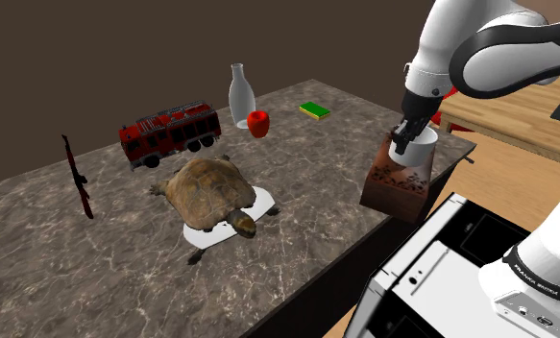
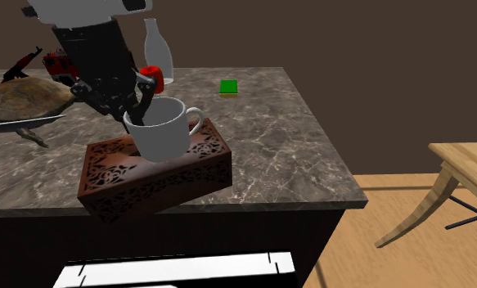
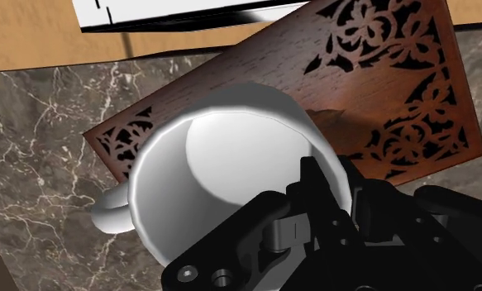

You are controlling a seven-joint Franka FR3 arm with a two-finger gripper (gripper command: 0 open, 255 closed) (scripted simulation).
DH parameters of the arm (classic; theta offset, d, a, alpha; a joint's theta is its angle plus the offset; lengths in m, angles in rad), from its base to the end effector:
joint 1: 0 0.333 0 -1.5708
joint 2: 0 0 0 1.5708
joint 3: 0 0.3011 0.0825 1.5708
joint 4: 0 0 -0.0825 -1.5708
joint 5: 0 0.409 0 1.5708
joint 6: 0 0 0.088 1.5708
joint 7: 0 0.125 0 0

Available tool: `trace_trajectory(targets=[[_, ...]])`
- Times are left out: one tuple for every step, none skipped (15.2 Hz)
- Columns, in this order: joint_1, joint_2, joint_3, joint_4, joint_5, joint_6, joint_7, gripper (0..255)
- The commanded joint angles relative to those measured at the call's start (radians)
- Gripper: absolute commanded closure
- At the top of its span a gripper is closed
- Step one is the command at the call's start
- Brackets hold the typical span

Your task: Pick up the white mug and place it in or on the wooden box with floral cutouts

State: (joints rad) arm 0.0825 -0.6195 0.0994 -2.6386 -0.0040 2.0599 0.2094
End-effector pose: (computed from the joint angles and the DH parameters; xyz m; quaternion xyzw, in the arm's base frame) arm 0.3841 0.0671 0.4008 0.9991 -0.0215 0.0245 0.0265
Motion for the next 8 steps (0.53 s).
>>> trace_trajectory(targets=[[0.0, 0.001, 0.0, -0.002, 0.0, 0.001, 0.0, 255], [0.0, 0.001, 0.0, -0.002, 0.0, 0.001, 0.0, 255], [0.0, 0.001, 0.0, -0.002, 0.0, 0.001, 0.0, 255], [0.0, 0.001, 0.0, -0.002, 0.0, 0.001, 0.0, 255], [0.0, 0.001, 0.0, -0.002, 0.0, 0.001, 0.0, 0], [0.0, 0.0, 0.0, -0.002, 0.0, 0.0, 0.0, 0], [0.0, 0.0, 0.0, -0.002, 0.0, 0.0, 0.0, 0], [0.0, 0.0, 0.0, -0.002, 0.0, 0.0, 0.0, 0]])
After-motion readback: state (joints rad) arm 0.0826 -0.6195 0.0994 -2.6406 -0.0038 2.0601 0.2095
